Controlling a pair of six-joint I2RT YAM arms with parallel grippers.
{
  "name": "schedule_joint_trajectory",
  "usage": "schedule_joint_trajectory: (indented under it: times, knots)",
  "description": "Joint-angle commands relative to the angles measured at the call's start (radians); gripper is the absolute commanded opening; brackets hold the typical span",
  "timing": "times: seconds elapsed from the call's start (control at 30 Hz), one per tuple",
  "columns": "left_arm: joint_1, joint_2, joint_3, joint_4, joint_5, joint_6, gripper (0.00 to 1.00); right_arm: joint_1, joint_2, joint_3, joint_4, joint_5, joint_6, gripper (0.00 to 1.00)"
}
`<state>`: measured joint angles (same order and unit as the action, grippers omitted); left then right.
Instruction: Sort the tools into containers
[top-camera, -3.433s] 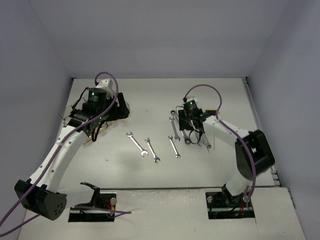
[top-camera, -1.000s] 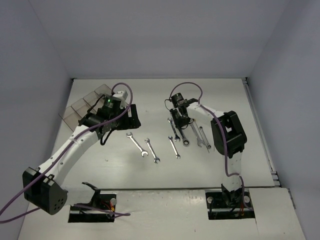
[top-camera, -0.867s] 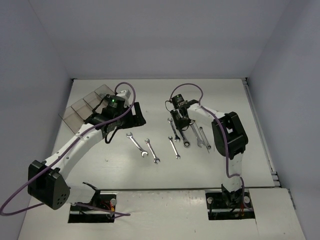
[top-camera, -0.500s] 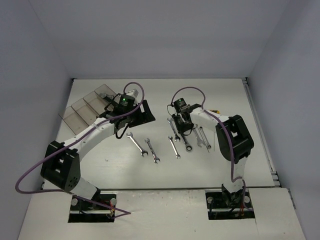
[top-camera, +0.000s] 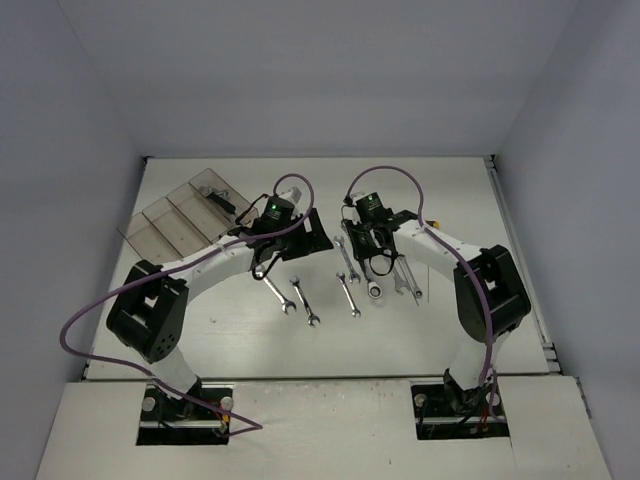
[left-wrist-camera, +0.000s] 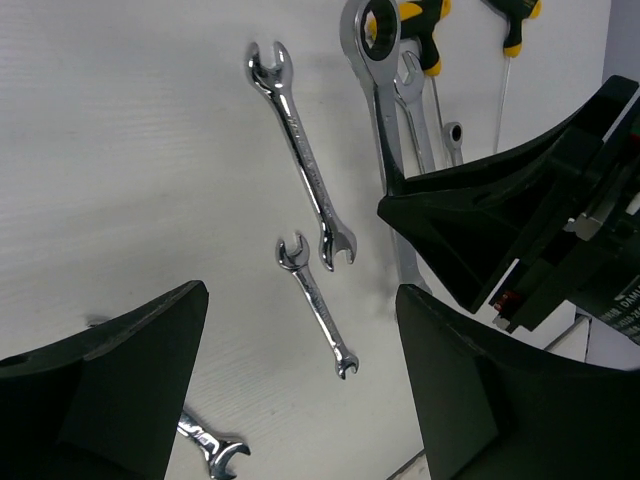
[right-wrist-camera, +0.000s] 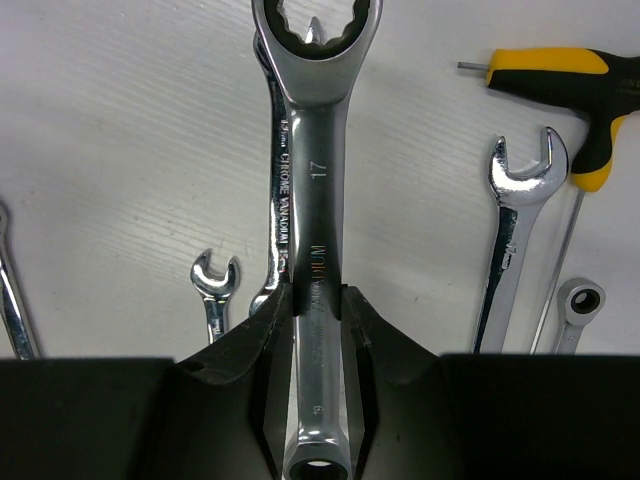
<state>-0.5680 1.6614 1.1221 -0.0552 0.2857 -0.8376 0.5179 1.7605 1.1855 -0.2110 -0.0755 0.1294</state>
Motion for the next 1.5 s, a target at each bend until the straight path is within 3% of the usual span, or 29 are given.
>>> schedule_joint_trajectory:
  times: [0.0,0.43,0.87,1.2,1.3,1.47]
  knots:
    - [-0.03,0.021,0.085,0.133,0.02,-0.026,0.73,0.005,-0.104,-0.014,0.082,-0.058,0.009,0.0]
    - [-0.063,0.121,0.133,0.233,-0.043,-0.052,0.59,0.005,-0.184,-0.068,0.145,-0.14,0.034,0.0]
    - [-0.079,0.135,0.124,0.334,-0.095,-0.108,0.5,0.005,-0.237,-0.101,0.183,-0.214,0.073,0.0]
    - [-0.109,0.163,0.121,0.341,-0.08,-0.153,0.37,0.005,-0.261,-0.107,0.202,-0.24,0.105,0.0]
    - [-0.118,0.165,0.116,0.341,-0.077,-0.16,0.3,0.005,-0.265,-0.107,0.224,-0.246,0.112,0.0]
    - [-0.121,0.154,0.114,0.341,-0.08,-0.172,0.01,0.005,-0.275,-0.112,0.241,-0.248,0.124,0.0]
